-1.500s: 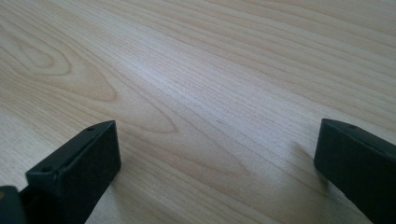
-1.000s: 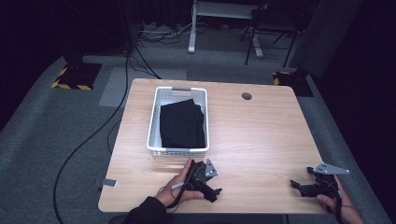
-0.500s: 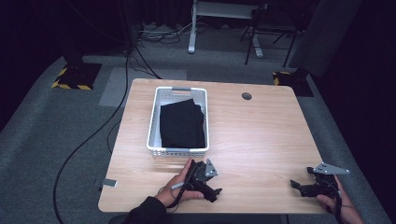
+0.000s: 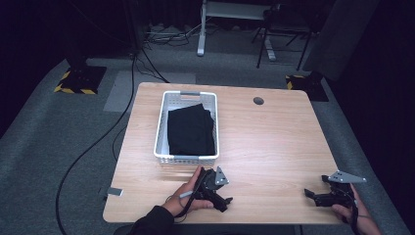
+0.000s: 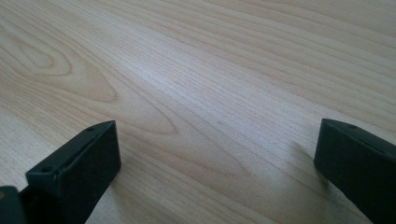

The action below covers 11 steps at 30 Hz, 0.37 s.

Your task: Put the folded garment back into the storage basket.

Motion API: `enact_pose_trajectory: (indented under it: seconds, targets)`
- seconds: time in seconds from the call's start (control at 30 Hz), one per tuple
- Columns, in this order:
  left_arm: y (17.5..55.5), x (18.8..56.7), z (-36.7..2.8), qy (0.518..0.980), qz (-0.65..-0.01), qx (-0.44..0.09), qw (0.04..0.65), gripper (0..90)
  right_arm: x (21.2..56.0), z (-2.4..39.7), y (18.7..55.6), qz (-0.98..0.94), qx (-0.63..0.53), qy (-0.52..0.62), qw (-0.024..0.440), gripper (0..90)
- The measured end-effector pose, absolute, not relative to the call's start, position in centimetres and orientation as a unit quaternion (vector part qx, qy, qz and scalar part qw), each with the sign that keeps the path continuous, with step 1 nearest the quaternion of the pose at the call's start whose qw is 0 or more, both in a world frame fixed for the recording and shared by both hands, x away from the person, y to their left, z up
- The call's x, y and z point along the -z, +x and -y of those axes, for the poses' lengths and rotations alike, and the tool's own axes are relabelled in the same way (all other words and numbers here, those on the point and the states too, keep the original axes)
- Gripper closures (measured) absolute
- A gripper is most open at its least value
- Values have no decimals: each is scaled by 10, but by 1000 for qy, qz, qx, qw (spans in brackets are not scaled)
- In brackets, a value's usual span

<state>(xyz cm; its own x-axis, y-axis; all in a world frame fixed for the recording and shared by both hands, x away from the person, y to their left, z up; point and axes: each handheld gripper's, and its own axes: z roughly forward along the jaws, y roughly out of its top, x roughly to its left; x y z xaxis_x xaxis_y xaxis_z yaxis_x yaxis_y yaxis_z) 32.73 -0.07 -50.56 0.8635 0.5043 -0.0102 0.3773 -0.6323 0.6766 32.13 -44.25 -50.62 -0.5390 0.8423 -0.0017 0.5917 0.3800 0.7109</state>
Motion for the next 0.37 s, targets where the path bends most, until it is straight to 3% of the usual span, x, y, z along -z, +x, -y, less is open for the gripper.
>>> enact_pose_trajectory:
  seconds: [0.37]
  targets:
    - [328, 506, 1, 899, -244, -90, 353, 2, 506, 443, 322, -810, -338, 442, 185, 5]
